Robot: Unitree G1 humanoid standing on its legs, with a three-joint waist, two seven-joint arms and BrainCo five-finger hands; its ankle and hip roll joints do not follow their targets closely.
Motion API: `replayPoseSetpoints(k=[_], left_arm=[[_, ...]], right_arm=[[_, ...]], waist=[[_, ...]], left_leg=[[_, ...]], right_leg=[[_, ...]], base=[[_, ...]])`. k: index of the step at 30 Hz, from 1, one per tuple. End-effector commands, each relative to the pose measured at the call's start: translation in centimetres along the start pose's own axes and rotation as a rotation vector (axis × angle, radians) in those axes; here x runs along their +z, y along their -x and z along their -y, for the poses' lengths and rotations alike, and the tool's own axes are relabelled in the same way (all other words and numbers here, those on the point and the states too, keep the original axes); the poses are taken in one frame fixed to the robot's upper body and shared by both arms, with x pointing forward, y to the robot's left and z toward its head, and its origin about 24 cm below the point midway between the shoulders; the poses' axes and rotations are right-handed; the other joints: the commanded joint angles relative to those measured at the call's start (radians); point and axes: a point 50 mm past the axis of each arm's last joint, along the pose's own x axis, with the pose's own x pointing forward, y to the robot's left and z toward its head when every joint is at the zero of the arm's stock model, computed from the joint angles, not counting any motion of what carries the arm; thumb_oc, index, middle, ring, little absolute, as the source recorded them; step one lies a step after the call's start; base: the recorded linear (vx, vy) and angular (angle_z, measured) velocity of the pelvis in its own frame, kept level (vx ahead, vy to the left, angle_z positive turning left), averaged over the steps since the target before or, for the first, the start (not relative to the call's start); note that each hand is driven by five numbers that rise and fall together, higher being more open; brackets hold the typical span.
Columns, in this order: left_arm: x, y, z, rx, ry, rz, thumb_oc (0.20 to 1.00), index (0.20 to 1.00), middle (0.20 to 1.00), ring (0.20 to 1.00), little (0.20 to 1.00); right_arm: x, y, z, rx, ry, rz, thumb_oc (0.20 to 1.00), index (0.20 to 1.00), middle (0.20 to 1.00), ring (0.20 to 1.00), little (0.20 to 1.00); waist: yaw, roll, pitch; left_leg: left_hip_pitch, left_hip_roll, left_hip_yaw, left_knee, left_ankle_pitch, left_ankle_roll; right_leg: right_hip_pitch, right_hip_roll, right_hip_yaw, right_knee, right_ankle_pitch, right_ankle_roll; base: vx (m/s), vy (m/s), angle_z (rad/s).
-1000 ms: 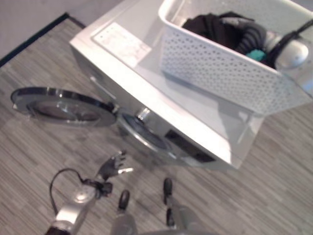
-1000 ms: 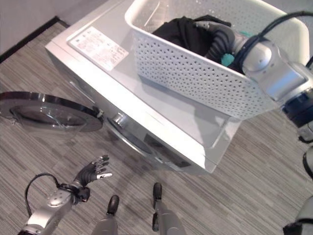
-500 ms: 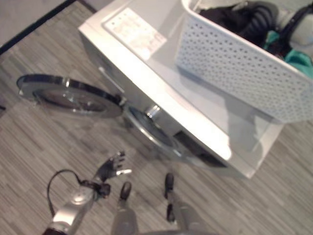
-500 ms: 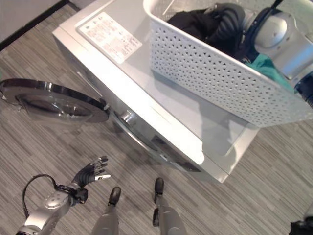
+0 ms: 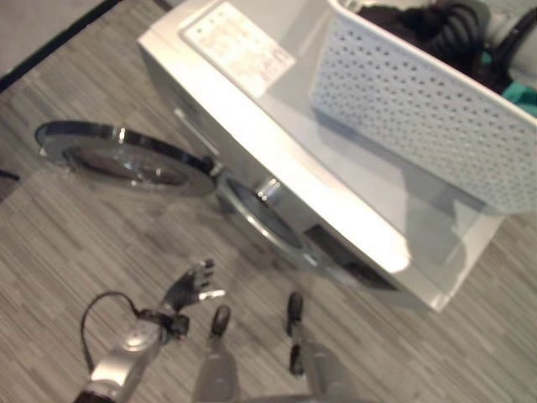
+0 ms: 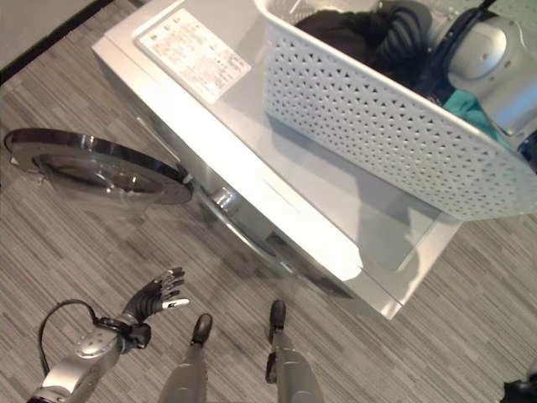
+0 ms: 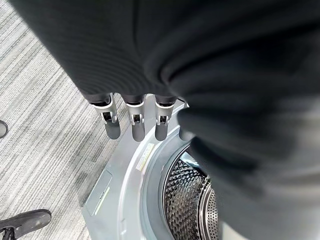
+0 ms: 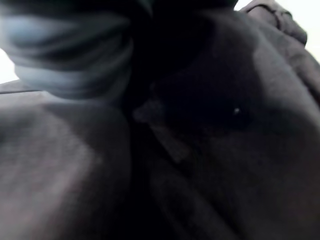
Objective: Grab the laundry basket,head to the washer,open it,put in the laundry and shut it.
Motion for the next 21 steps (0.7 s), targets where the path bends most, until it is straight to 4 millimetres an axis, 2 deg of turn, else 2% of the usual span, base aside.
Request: replayPoseSetpoints(k=[1,11,21], left_arm=[[2.1,-0.3,0.9,-0.048,-0.012,0.103,1.000,1.000,1.000,1.000,1.000],[2.2,-0.5,0.6,-0.020,0.006,0.114,1.000,1.000,1.000,1.000,1.000],[2.5,-0.7,-0.2,0.026,0.012,0.124,1.000,1.000,1.000,1.000,1.000]], right_arm=[[-0.7,0.9,3.4,-0.124,0.041,-0.058,0.200,0.200,0.200,0.200,0.200],[-0.4,1.1,4.9,-0.232,0.008,-0.038,0.200,0.200,0.200,0.200,0.200],[1.8,2.5,9.2,-0.474,-0.027,0.049,0.200,0.200,0.200,0.200,0.200]], waist=[[0.000,0.002,0.028],[-0.007,0.002,0.021],[-0.025,-0.014,-0.011]], left_leg=[[0.091,0.065,0.072,-0.024,0.107,0.013],[0.100,0.064,0.081,-0.024,0.094,0.015],[0.135,0.065,0.092,-0.024,0.066,0.020]], right_leg=[[-0.158,-0.033,0.025,0.160,-0.040,0.075],[-0.153,-0.033,0.028,0.159,-0.042,0.076],[-0.111,-0.034,0.038,0.145,-0.042,0.079]], base=[[0.00,0.000,0.00],[0.00,0.000,0.00],[0.00,0.004,-0.02]])
